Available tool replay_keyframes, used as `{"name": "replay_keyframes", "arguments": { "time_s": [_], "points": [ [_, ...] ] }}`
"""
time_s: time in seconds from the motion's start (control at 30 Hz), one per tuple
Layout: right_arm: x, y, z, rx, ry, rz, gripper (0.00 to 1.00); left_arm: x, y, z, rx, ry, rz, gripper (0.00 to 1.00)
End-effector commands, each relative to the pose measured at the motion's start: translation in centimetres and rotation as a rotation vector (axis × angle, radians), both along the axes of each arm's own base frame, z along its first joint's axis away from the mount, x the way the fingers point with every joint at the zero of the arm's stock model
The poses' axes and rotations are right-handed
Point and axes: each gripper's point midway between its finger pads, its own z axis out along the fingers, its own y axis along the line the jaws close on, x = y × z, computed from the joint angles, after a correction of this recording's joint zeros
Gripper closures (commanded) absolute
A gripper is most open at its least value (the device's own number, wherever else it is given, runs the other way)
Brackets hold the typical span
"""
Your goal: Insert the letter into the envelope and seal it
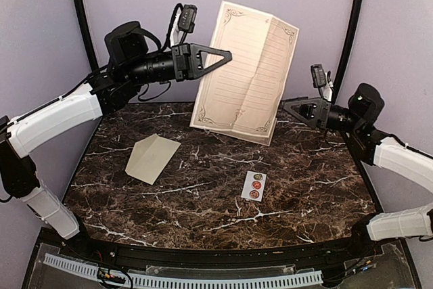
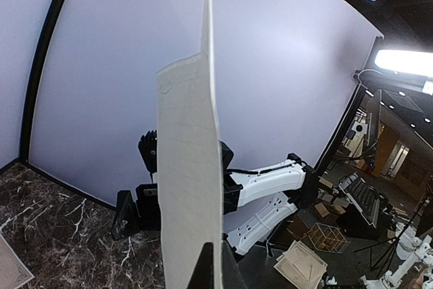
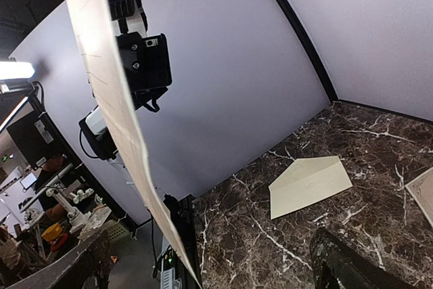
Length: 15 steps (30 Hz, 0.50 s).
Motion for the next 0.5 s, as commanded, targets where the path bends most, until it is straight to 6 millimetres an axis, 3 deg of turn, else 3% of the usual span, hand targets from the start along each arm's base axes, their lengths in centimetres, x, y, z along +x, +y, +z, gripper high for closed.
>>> {"name": "replay_keyframes", "arguments": {
  "time_s": [0.0, 0.23, 0.33, 0.47],
  "points": [
    [-0.4, 0.8, 1.9, 0.030, -0.065, 0.040, 0.01, -0.9, 0.6, 0.7, -0.026, -0.033, -0.037, 1.00],
    [-2.0, 2.0, 4.9, 0.048, -0.152, 0.127, 0.05, -0.2, 0.6, -0.2, -0.008, -0.012, -0.021, 1.00],
    [-2.5, 2.2, 6.0, 0.065, -0.174, 0.146, 0.21, 0.0, 0.5, -0.5, -0.003, -0.005, -0.017, 1.00],
    [-3.0, 2.2, 6.8, 0.082, -0.178, 0.165, 0.54, 0.3, 0.5, -0.8, 0.001, -0.003, -0.006, 1.00]
  ]
}}
